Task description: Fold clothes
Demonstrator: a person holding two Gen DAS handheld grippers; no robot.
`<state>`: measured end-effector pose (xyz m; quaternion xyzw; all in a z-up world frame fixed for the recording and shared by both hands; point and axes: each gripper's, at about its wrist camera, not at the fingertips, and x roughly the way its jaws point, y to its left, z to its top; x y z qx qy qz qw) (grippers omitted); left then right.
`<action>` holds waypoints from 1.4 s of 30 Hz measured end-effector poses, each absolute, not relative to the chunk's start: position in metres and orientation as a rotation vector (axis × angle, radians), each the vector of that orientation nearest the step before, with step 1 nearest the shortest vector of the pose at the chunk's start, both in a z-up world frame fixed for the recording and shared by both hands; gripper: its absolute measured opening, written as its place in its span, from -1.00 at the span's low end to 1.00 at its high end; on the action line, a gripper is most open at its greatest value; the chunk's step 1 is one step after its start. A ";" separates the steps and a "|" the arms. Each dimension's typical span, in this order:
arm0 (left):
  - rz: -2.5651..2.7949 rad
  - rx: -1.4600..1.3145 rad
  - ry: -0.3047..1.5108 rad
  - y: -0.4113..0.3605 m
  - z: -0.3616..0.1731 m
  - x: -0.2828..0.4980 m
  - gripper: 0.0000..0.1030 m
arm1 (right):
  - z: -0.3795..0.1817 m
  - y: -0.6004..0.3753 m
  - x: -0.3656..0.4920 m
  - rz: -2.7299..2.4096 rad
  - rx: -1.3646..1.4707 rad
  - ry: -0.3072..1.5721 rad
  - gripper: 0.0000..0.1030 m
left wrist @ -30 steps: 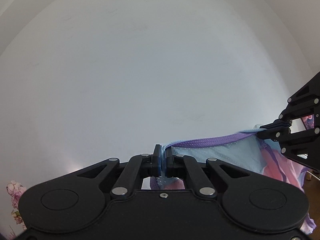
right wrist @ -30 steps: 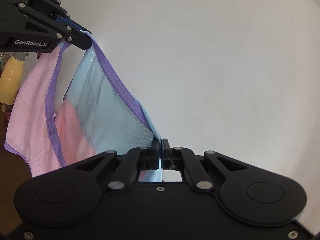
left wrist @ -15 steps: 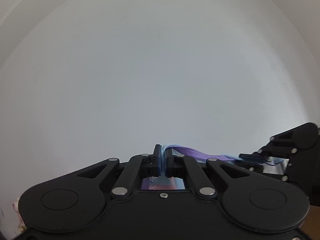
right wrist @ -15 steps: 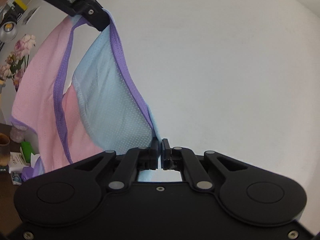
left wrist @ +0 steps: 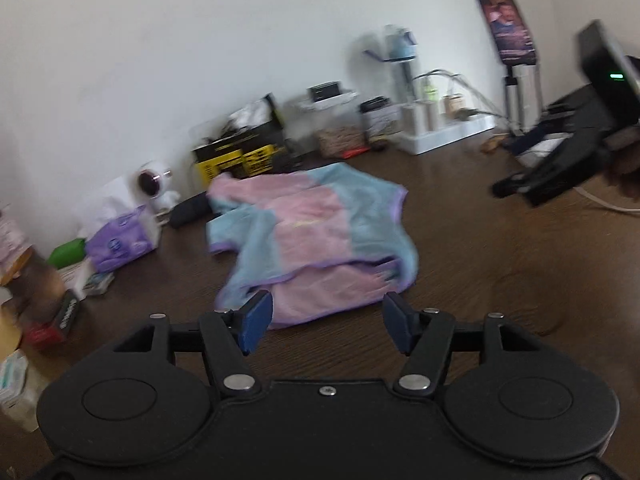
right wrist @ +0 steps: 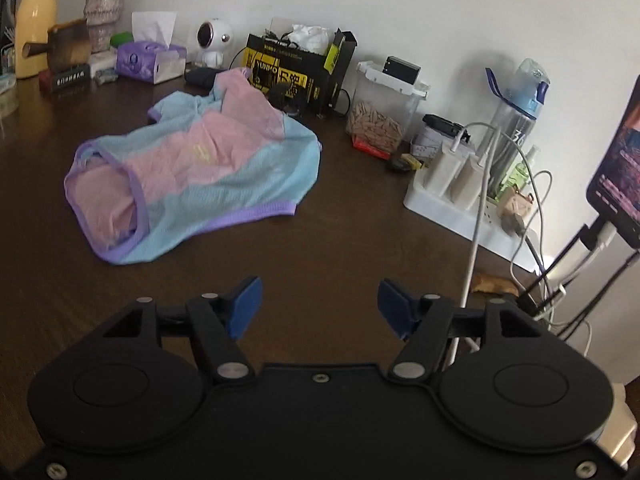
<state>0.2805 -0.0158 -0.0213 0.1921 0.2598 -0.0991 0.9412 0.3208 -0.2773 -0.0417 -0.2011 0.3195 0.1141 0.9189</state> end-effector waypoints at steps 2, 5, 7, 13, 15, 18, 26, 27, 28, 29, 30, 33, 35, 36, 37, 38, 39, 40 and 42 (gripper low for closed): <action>-0.149 0.390 0.527 0.004 -0.014 0.293 0.18 | -0.036 -0.253 0.314 0.276 -0.431 0.625 0.41; -0.128 0.395 0.510 0.014 -0.008 0.315 0.18 | -0.031 -0.211 0.311 0.353 -0.489 0.578 0.41; -0.114 0.409 0.488 0.012 -0.005 0.317 0.18 | -0.034 -0.179 0.323 0.383 -0.531 0.559 0.38; -0.114 0.435 0.512 0.004 -0.017 0.356 0.13 | -0.052 -0.144 0.365 0.406 -0.487 0.627 0.12; -0.119 0.453 0.539 0.004 -0.024 0.370 0.12 | -0.056 -0.144 0.370 0.394 -0.471 0.653 -0.07; -0.136 0.460 0.580 0.005 -0.032 0.388 0.12 | -0.059 -0.148 0.374 0.382 -0.437 0.686 -0.19; -0.181 0.411 0.651 0.006 -0.043 0.399 -0.73 | -0.050 -0.171 0.369 0.334 -0.339 0.658 -0.86; -0.182 0.400 0.656 0.006 -0.044 0.399 -0.79 | -0.048 -0.175 0.367 0.320 -0.326 0.639 -0.87; -0.174 0.388 0.655 0.008 -0.045 0.398 -0.81 | -0.045 -0.178 0.365 0.309 -0.313 0.621 -0.87; -0.165 0.369 0.653 0.010 -0.045 0.397 -0.87 | -0.043 -0.180 0.364 0.304 -0.305 0.611 -0.87; -0.155 0.340 0.644 0.013 -0.043 0.396 -0.93 | -0.039 -0.182 0.362 0.299 -0.292 0.598 -0.89; -0.118 0.268 0.607 0.023 -0.034 0.394 -0.97 | -0.027 -0.187 0.351 0.289 -0.259 0.561 -0.91; -0.097 0.226 0.562 0.031 -0.023 0.392 -0.97 | -0.021 -0.187 0.343 0.294 -0.250 0.551 -0.91; -0.094 0.211 0.544 0.034 -0.017 0.392 -0.97 | -0.020 -0.184 0.336 0.315 -0.246 0.556 -0.91; -0.094 0.198 0.525 0.035 -0.010 0.391 -0.97 | -0.020 -0.180 0.328 0.348 -0.249 0.566 -0.91; -0.095 0.190 0.504 0.036 -0.003 0.390 -0.97 | -0.022 -0.175 0.321 0.380 -0.260 0.572 -0.91; -0.095 0.181 0.475 0.035 0.007 0.388 -0.97 | -0.023 -0.170 0.315 0.406 -0.275 0.570 -0.90; -0.098 0.175 0.453 0.034 0.015 0.387 -0.97 | -0.023 -0.166 0.309 0.427 -0.291 0.565 -0.87; -0.128 0.171 0.397 0.028 0.033 0.385 -0.97 | -0.022 -0.157 0.298 0.431 -0.342 0.523 -0.66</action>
